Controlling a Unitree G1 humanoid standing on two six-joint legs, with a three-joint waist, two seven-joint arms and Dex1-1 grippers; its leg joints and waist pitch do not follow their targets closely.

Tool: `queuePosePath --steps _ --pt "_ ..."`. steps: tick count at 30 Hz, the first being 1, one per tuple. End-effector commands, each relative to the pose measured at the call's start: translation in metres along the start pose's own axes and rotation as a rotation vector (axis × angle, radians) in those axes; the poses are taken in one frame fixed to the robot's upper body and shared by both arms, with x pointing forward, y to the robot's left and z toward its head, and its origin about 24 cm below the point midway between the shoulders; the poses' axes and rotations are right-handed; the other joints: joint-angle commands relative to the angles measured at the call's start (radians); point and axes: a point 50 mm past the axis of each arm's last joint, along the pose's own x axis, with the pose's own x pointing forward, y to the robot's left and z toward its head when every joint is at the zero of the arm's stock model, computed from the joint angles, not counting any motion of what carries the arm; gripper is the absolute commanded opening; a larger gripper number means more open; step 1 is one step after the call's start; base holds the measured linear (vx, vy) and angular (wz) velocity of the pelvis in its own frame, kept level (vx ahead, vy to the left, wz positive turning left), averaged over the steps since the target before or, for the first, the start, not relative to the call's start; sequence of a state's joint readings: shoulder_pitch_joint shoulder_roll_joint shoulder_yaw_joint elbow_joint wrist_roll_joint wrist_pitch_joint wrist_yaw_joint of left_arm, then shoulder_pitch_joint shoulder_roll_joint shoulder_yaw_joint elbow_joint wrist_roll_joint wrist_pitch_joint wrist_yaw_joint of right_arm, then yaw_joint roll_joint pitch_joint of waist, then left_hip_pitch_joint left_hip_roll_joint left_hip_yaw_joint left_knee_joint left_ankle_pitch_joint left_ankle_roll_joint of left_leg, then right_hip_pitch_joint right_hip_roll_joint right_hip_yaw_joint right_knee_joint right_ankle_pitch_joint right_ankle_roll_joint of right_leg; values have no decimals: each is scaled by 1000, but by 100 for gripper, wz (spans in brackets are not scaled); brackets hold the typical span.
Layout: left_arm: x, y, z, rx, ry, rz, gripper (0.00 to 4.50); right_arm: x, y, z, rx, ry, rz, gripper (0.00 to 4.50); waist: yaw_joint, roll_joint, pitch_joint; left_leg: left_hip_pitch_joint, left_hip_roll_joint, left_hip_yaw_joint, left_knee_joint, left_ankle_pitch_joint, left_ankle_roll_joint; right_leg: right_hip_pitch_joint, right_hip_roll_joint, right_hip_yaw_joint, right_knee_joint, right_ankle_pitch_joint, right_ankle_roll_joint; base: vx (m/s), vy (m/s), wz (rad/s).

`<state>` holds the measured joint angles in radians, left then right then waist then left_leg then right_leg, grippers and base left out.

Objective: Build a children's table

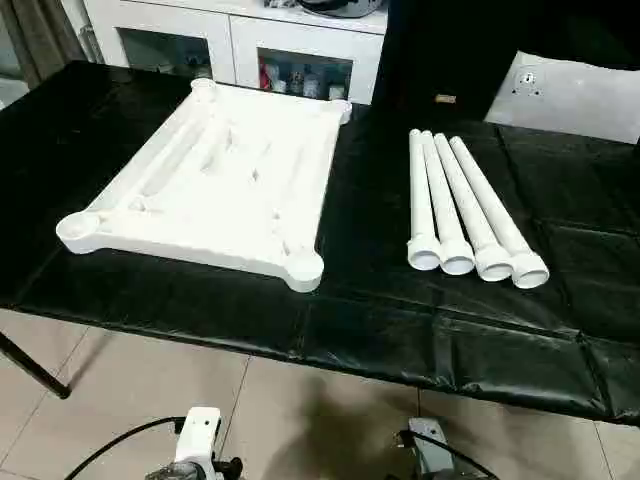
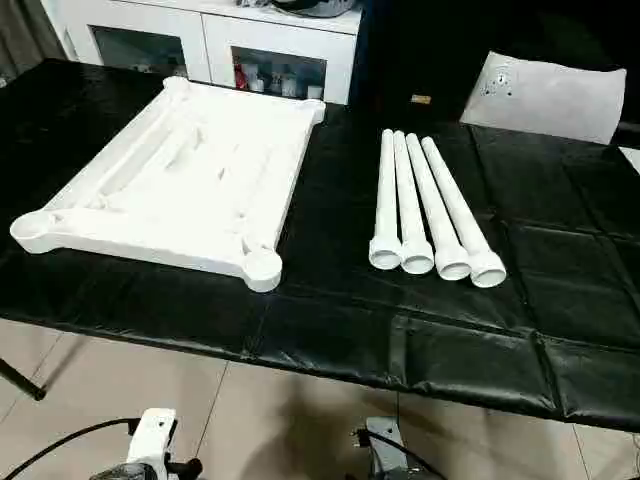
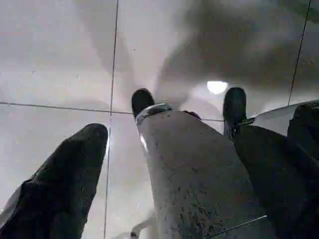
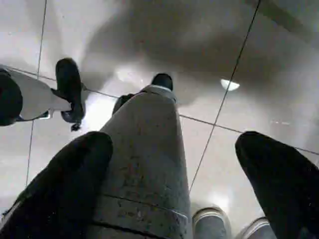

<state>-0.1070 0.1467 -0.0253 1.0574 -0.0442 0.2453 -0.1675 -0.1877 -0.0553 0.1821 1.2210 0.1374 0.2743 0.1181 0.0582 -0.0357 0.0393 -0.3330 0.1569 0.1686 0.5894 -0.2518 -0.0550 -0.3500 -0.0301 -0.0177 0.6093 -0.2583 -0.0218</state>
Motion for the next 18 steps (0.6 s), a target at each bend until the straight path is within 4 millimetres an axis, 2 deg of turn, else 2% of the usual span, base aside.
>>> queuePosePath --steps 1,18 --pt "1 -5 -13 -10 51 -10 446 0 -2 -12 9 46 -7 450 1 10 -19 -4 103 -36 -91 -125 48 15 -143 62 -75 -19 -257 0 0 0" --pt "1 -5 -13 -10 51 -10 446 0 -2 -12 9 46 -7 450 1 9 -19 -4 103 -36 -91 -131 47 15 -144 63 -76 -32 -255 0 0 0"
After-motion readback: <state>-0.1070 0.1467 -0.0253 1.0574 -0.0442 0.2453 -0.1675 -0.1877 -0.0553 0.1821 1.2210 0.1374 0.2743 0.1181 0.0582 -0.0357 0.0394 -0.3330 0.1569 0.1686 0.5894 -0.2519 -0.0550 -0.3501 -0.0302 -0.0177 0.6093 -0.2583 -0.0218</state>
